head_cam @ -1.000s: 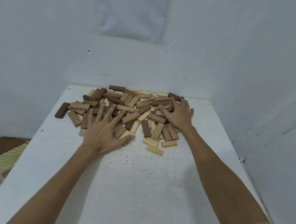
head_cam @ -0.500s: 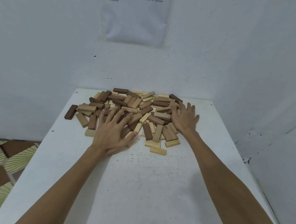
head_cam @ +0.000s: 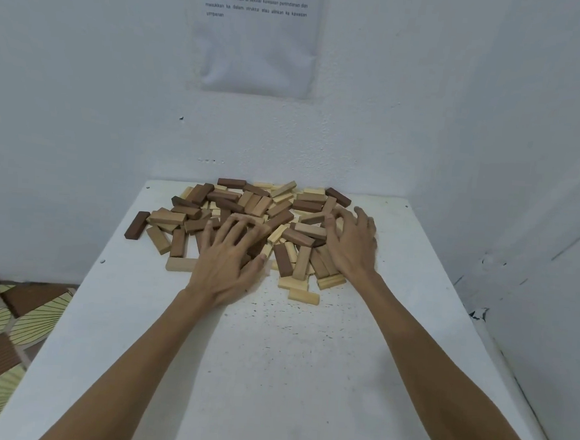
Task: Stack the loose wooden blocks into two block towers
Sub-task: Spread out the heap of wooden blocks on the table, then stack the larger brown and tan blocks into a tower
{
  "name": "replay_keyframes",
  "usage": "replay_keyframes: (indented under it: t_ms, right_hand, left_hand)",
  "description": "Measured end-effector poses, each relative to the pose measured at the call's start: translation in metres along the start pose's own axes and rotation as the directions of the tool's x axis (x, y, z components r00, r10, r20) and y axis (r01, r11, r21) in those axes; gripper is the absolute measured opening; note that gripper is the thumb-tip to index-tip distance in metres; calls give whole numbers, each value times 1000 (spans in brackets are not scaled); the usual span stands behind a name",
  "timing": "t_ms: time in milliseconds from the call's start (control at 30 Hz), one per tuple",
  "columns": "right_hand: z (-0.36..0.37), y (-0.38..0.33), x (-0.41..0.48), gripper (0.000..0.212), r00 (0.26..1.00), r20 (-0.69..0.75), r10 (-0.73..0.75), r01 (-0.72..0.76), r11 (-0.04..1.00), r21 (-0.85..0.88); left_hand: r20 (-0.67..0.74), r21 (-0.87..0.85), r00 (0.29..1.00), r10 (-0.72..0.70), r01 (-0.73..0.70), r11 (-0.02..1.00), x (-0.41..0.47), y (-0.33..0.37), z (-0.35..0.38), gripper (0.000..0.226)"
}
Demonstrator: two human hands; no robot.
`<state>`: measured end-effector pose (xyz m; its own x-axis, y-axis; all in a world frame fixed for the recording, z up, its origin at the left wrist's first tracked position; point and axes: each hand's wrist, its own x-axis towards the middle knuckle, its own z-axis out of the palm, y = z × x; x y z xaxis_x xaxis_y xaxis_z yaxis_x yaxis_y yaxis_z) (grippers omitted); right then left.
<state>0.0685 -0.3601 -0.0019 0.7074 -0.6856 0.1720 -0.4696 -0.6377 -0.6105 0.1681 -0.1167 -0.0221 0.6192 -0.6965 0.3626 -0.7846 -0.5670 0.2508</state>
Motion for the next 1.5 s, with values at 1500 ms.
replay_keyframes:
  t_ms: [1500]
  right_hand:
    - [-50,15,-146,34,984,-95,-149,155,986,61]
  left_hand:
    - [-121,-434,985,-125,60,899,-63,94,-5,8]
